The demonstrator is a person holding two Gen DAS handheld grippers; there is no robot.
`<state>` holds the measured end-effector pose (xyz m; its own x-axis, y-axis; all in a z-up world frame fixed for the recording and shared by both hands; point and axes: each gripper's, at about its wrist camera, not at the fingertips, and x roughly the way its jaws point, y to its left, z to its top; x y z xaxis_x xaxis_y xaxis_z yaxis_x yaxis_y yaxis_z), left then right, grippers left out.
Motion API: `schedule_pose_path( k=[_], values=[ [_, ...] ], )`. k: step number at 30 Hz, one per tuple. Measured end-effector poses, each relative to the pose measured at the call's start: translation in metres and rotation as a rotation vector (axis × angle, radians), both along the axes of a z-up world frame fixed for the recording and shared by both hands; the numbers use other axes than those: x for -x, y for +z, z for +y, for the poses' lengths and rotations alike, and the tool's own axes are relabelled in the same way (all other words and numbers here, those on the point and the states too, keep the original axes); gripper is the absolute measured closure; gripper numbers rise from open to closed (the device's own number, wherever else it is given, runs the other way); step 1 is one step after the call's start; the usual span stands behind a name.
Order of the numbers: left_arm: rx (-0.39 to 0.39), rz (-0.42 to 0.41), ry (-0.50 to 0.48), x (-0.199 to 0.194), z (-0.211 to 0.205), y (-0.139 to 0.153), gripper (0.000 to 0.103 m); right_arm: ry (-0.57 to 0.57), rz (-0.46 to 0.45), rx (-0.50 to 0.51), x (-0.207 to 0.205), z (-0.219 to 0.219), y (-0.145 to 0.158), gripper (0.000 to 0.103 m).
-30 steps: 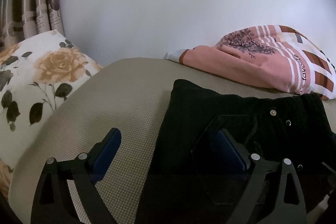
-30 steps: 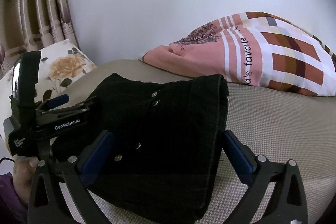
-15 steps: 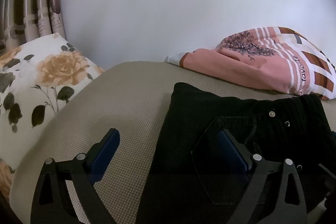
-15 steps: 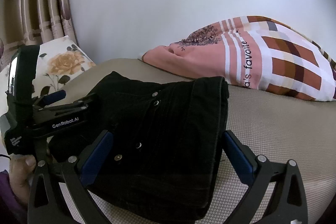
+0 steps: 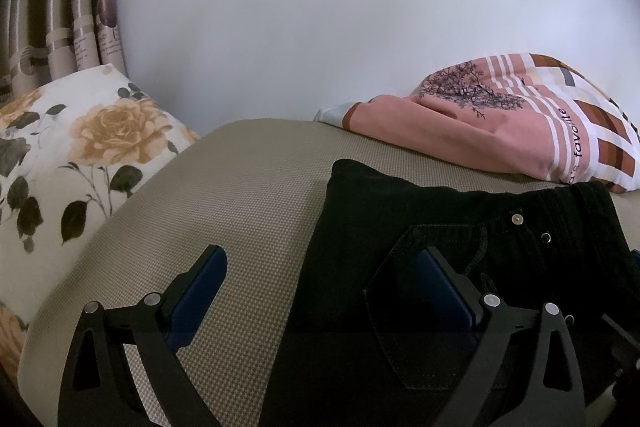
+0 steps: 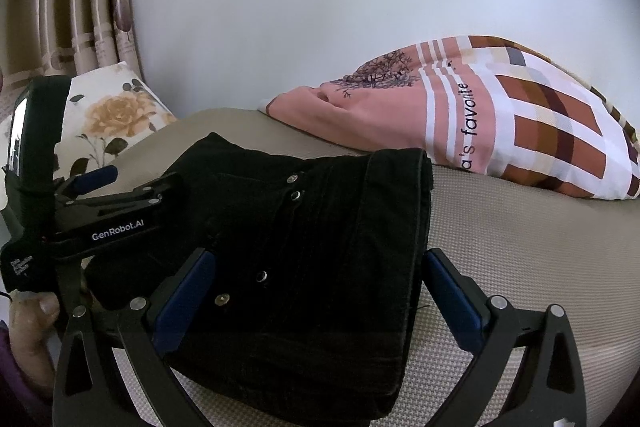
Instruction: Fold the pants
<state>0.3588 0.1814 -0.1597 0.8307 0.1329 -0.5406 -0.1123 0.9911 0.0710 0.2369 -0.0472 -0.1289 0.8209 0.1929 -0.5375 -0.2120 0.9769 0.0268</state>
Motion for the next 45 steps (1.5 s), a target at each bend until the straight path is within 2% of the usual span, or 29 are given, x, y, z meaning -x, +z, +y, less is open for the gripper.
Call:
schedule_pose_path(
  k=[14,26,31,34,38,45],
  values=[
    [-0.011,-0.012,0.002,0.003,-0.001,0.002,0.007,-0.012,-0.008,0.011,0.000,0.001,0.001,0.001],
    [-0.055,-0.049,0.008,0.010,-0.008,0.005,0.004,-0.023,-0.009,0.013,0.001,-0.001,0.001,0.001],
    [-0.124,-0.102,0.048,0.022,-0.015,0.009,0.004,-0.006,0.007,0.001,-0.003,-0.002,0.001,0.001],
    [-0.182,-0.094,0.071,0.033,-0.022,0.012,0.004,0.007,0.015,0.025,-0.001,0.000,0.005,0.001],
    [-0.194,-0.140,0.073,0.068,-0.031,0.033,0.004,0.003,-0.034,-0.012,0.022,-0.009,0.028,0.001],
    [-0.164,-0.233,0.119,0.135,-0.044,0.098,0.000,0.011,-0.117,-0.060,0.079,-0.029,0.075,0.001]
  ],
)
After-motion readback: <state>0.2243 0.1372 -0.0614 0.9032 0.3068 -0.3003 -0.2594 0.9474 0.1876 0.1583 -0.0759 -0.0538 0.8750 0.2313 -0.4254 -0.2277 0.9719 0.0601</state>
